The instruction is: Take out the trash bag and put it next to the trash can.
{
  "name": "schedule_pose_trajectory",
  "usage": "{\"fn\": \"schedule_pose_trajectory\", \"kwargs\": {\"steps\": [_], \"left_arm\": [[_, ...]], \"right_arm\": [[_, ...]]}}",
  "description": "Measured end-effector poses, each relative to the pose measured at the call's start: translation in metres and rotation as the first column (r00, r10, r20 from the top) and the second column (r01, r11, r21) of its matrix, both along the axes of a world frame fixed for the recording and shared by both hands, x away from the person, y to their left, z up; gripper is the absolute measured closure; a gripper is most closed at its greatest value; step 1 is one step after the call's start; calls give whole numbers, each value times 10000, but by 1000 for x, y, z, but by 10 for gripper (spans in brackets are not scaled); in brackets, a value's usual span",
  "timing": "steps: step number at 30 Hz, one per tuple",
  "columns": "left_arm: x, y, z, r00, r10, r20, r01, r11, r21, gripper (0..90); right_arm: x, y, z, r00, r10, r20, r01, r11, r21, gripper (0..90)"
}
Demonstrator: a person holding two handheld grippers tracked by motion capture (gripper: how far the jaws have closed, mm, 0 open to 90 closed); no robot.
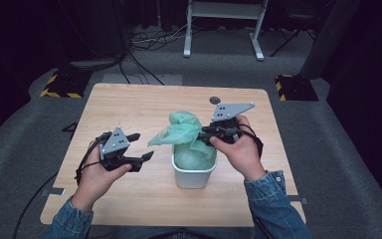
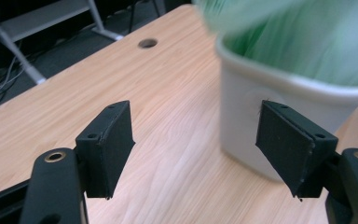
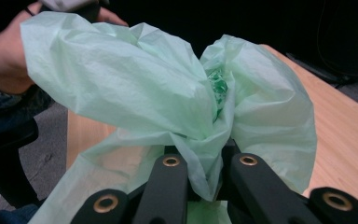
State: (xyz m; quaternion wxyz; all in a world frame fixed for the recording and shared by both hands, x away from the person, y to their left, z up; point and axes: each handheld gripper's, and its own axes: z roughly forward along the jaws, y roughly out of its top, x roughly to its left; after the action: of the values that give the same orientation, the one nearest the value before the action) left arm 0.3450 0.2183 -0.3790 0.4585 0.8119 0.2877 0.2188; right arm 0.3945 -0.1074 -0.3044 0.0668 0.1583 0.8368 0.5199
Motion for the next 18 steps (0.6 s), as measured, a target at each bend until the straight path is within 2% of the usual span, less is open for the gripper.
{"fn": "schedule_pose_trajectory", "kwargs": {"steps": [7,13,15,16,17,18], "left_arm": [[-2,18,-22,9983,411,-414,-410,9992,16,272],[-2,29,-41,9958,717,-571,-709,9974,153,268],[-2,31,-48,9932,997,-601,-973,9944,416,265],[-2,32,-51,9920,1103,-612,-1060,9918,708,264],[-1,32,-54,9915,1093,-711,-1031,9910,857,259],[-1,34,-55,9909,1117,-755,-1053,9909,840,258]], "right_arm": [[-1,-6,18,9997,-102,237,96,9997,241,871],[-3,-9,32,9989,-150,454,135,9994,329,867],[-3,-10,35,9987,-147,491,129,9992,377,867],[-4,-11,37,9985,-151,531,130,9991,399,867],[-4,-11,39,9983,-150,564,126,9990,427,867],[-5,-12,41,9981,-149,605,122,9989,446,866]]}}
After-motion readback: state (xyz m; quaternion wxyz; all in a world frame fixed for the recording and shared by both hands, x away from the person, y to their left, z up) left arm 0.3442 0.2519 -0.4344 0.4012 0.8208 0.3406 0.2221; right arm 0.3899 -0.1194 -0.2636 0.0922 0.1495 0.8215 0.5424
